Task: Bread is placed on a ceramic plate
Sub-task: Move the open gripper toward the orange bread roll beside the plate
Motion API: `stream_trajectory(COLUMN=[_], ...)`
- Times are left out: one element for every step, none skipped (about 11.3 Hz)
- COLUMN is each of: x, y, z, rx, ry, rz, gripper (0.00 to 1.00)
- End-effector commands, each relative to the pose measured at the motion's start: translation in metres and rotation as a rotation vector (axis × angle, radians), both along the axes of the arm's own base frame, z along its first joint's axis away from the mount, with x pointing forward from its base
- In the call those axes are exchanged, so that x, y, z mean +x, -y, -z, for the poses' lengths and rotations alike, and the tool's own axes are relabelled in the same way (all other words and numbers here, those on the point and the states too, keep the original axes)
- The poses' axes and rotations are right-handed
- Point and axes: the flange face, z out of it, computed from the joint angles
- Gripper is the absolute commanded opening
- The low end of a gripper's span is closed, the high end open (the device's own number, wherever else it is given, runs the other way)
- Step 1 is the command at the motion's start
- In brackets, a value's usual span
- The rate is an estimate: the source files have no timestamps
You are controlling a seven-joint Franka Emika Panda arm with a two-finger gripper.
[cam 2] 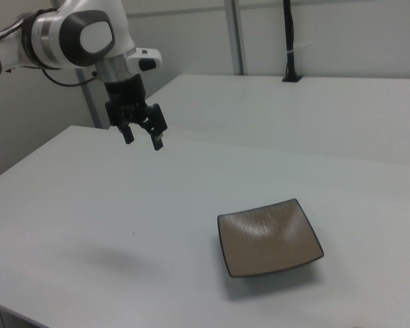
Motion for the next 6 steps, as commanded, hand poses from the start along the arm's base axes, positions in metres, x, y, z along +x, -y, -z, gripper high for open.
stream_trajectory(x=[-0.0049,-0.0049,-0.0046,-0.0046,-0.0046,-0.0046], y=[0.0059,0.0059,0.0059,0.0059,0.0059,0.0067], z=[-0.0004,-0.0003,-0.0006,-0.0006,-0.0006,-0.0006], rx=[-0.002,-0.002,-0.002,-0.002,-0.002,-0.002], ry=[-0.007,-0.007,-0.004,-0.004,-0.004,-0.004], rz=[0.007,0.009,0.009,0.013,0.015,0.016], gripper=[1.00,1.00,1.00,1.00,1.00,1.00])
